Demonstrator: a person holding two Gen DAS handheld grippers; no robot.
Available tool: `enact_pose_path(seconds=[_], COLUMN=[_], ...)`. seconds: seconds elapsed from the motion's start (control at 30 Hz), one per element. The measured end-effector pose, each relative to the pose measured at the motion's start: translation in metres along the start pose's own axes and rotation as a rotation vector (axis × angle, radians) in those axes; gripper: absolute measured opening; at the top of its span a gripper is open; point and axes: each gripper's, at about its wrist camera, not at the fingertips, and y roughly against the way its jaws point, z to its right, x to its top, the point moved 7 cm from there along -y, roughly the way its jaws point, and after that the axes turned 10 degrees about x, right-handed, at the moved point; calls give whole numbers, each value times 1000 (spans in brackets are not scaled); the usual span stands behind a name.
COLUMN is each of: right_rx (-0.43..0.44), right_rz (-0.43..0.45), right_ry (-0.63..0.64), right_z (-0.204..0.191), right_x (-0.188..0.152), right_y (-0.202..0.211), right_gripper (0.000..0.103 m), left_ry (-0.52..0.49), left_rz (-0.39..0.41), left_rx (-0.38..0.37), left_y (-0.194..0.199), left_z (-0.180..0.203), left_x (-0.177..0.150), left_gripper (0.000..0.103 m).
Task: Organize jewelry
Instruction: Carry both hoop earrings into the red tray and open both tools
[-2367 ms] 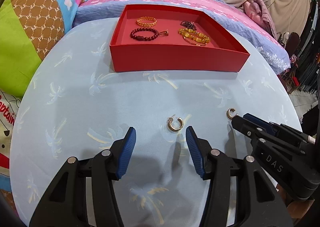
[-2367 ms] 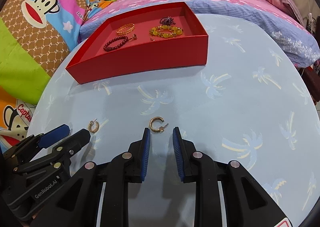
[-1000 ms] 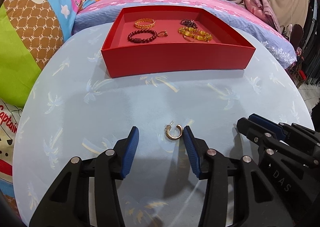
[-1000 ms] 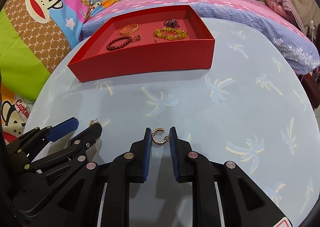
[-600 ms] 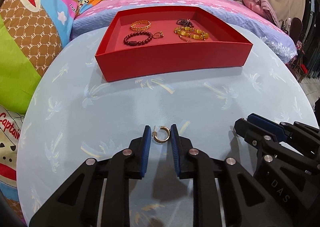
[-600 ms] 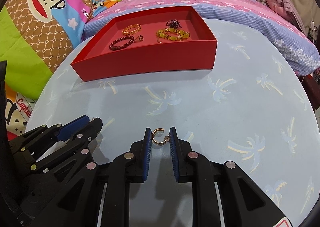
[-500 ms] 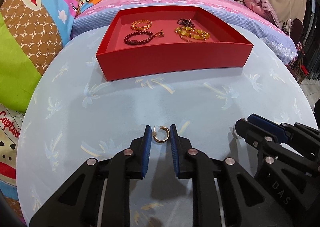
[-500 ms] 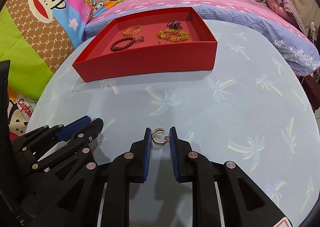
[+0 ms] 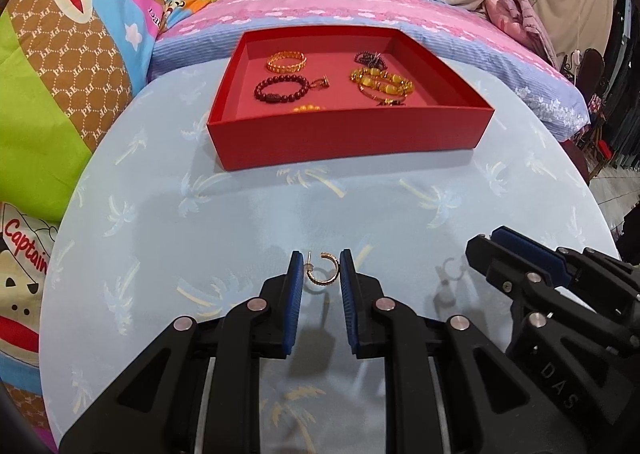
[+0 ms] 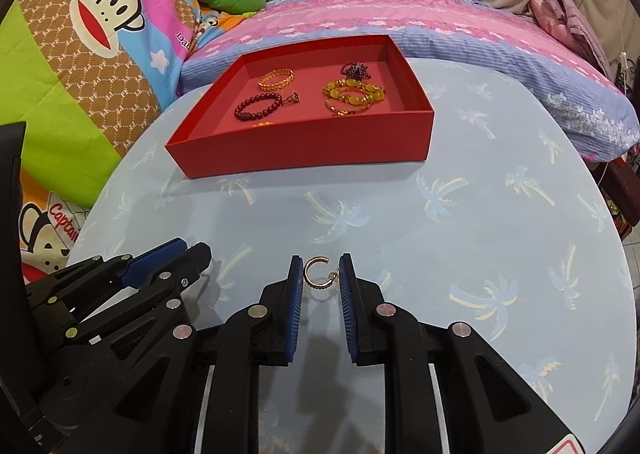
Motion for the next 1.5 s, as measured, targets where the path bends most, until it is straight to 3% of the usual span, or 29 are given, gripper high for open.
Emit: enact_pose_path(seconds=[0.6, 1.1, 1.5], right_rx=[5, -3, -18], right_rz=[76, 163, 190], right_ry=[34, 56, 67], right_z=[-11, -9, 0], right_x=[28, 89, 135], right_y=[28, 35, 15], right_gripper=[18, 18, 18], left_ry=[10, 22, 32], left_rz=[50, 120, 140], left_rx=[-12, -15, -4], left_y=[27, 31, 8], left_z=[-2, -3, -5], left_x=[24, 84, 128], left_gripper=[18, 18, 18])
